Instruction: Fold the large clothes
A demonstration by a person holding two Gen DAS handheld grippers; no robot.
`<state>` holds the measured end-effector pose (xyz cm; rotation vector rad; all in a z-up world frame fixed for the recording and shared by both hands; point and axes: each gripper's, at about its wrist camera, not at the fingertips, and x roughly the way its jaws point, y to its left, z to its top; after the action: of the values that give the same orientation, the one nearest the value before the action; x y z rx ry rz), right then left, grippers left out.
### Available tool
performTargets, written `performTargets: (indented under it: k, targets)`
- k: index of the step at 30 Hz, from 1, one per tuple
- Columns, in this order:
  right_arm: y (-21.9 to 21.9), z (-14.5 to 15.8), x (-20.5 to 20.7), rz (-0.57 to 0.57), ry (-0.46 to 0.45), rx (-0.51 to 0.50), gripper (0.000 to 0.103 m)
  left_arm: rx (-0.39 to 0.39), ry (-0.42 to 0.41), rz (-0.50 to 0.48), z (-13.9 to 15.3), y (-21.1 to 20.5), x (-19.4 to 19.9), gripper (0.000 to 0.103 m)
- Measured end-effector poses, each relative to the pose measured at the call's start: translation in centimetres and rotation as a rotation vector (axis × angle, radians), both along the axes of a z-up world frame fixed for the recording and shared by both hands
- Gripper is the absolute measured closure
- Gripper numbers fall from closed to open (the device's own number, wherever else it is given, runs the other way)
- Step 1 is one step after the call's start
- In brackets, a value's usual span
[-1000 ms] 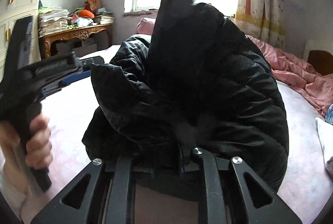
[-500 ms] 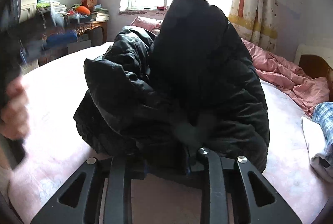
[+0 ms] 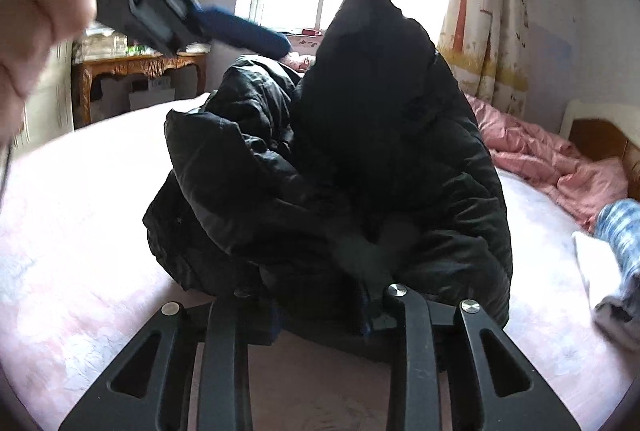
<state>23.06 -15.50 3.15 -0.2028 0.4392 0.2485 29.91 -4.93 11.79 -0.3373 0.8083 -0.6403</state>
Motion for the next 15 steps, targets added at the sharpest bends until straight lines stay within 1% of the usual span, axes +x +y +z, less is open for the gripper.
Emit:
performTargets:
  k: [1, 3, 4, 5, 6, 7, 9, 11, 13, 14, 15]
  targets:
    - [-0.4, 0.0, 0.1, 0.0, 0.004, 0.015, 0.072, 0.035, -0.004, 0.037, -0.4, -0.2, 0.4, 0.033]
    - [-0.8, 0.0, 0.1, -0.003, 0.012, 0.036, 0.072, 0.068, -0.026, 0.065, -1.1, -0.3, 0.7, 0.09]
    - [-0.9, 0.0, 0.2, -0.003, 0.016, 0.04, 0.072, 0.067, -0.053, 0.064, -1.2, -0.2, 0.6, 0.092]
    - [-1.1, 0.0, 0.3, -0.004, 0.019, 0.045, 0.072, 0.064, -0.1, 0.079, -1.2, 0.1, 0.1, 0.094]
    - [-1.2, 0.0, 0.2, -0.006, 0.017, 0.05, 0.069, 0.087, -0.145, 0.097, -1.0, 0.4, -0.2, 0.096]
    - [-1.4, 0.1, 0.1, -0.01, 0.009, 0.058, 0.067, 0.118, -0.173, 0.113, -0.9, 0.4, -0.2, 0.097]
    - [-2.0, 0.4, -0.2, -0.003, 0.008, 0.088, 0.055, 0.149, -0.182, 0.15, -0.9, 1.1, 0.0, 0.097]
    - [-2.6, 0.8, -0.5, 0.02, 0.027, 0.111, 0.05, 0.156, -0.164, 0.177, -1.2, 1.9, 0.5, 0.097]
    - [-3.2, 1.3, -0.9, 0.037, 0.035, 0.15, 0.04, 0.166, -0.172, 0.192, -1.1, 2.7, 0.2, 0.097]
    - [-3.8, 1.8, -1.1, 0.048, 0.039, 0.183, 0.03, 0.181, -0.184, 0.196, -1.1, 2.9, 0.0, 0.097]
    - [-4.3, 2.2, -1.2, 0.05, 0.038, 0.211, 0.024, 0.206, -0.201, 0.206, -1.0, 3.0, -0.2, 0.097]
